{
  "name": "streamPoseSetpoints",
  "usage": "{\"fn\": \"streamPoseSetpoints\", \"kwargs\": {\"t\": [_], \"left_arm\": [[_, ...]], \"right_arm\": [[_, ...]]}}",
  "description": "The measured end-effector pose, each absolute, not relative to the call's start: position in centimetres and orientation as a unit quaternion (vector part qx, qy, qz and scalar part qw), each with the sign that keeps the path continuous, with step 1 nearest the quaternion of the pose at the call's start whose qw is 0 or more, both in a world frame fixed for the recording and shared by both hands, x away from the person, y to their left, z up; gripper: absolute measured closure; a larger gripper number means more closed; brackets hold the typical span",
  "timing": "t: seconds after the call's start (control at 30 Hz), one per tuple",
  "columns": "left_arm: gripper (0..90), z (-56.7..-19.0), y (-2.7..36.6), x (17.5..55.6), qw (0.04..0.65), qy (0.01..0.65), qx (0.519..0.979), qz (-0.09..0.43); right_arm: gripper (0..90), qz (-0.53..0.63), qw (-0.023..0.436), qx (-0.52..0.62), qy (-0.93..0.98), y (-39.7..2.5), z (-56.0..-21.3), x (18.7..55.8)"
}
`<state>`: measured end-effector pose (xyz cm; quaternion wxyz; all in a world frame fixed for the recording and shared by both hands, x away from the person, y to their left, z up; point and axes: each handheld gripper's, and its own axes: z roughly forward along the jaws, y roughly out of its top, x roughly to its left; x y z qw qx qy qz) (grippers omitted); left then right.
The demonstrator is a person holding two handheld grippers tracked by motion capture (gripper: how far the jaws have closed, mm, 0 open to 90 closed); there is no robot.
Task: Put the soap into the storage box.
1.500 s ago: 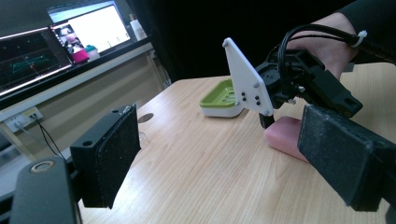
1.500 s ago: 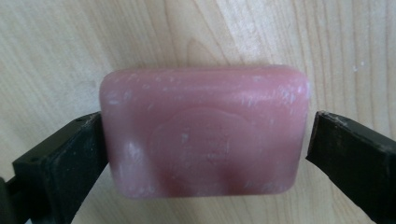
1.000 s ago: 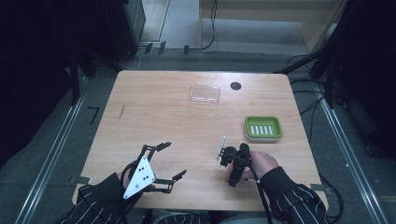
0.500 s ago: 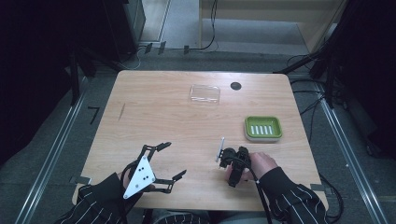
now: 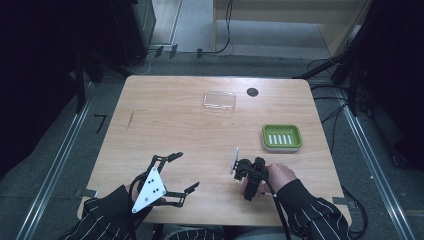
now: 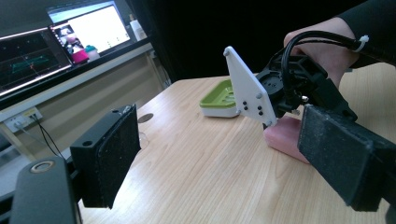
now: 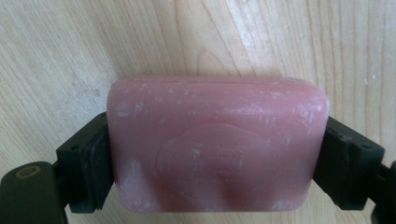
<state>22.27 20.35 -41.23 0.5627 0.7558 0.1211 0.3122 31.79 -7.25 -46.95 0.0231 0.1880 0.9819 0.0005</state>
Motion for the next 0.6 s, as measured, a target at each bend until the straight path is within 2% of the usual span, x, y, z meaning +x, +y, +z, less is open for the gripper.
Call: {"fn": "streamPoseSetpoints", "kwargs": {"t": [0.6], "left_arm": [[13.6, -41.23, 20.34, 22.26, 0.563, 0.122, 0.755, 0.312]], "right_arm": [[13.6, -0.006, 0.032, 0.211, 0.977, -8.2, -46.6, 32.16]]}}
